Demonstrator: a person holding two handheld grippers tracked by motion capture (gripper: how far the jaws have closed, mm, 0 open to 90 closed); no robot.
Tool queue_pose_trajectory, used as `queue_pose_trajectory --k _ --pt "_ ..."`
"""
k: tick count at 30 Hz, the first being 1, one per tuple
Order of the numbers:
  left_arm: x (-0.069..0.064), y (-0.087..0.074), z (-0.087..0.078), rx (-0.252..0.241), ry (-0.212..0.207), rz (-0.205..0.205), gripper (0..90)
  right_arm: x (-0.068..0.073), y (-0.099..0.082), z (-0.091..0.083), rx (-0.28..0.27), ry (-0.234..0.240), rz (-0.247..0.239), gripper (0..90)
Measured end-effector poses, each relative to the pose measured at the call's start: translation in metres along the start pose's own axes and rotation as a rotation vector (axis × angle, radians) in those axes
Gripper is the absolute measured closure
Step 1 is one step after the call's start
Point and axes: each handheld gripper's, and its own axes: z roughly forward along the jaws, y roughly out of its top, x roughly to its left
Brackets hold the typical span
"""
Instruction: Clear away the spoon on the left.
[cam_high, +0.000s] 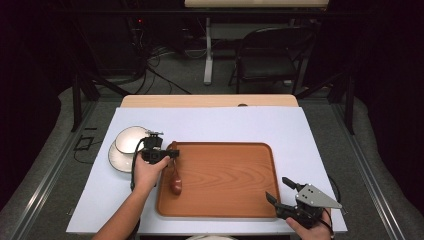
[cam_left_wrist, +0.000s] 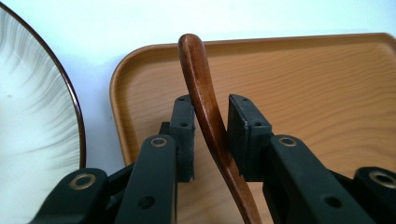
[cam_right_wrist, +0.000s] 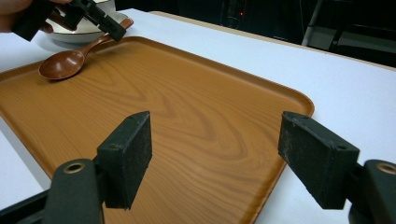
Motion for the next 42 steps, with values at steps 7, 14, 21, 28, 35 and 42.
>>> queue_pose_trajectory --k 7,14,21,28,35,42 --pt "-0.003 -0.002 0.009 0.017 0.04 0.026 71.2 0.0 0.0 -0.001 0.0 -0.003 0.005 25.5" --pt "-0.002 -0.004 0.012 0.022 0.047 0.015 70.0 0.0 0.0 -0.001 -0.002 -0.003 0.004 25.5" --pt "-0.001 -0.004 0.012 0.015 0.054 0.014 68.3 0.0 0.0 -0.001 -0.001 -0.001 0.004 25.5" --pt "0.0 -0.005 0.011 0.011 0.075 0.023 63.2 0.0 0.0 -0.001 -0.002 0.0 0.003 25.5" --pt "-0.004 -0.005 0.006 -0.018 0.088 0.055 55.1 0.0 0.0 -0.001 -0.002 0.0 0.005 25.5" --pt "-0.006 -0.004 -0.002 -0.043 0.096 0.075 51.9 0.0 0.0 -0.001 -0.001 0.0 0.004 25.5"
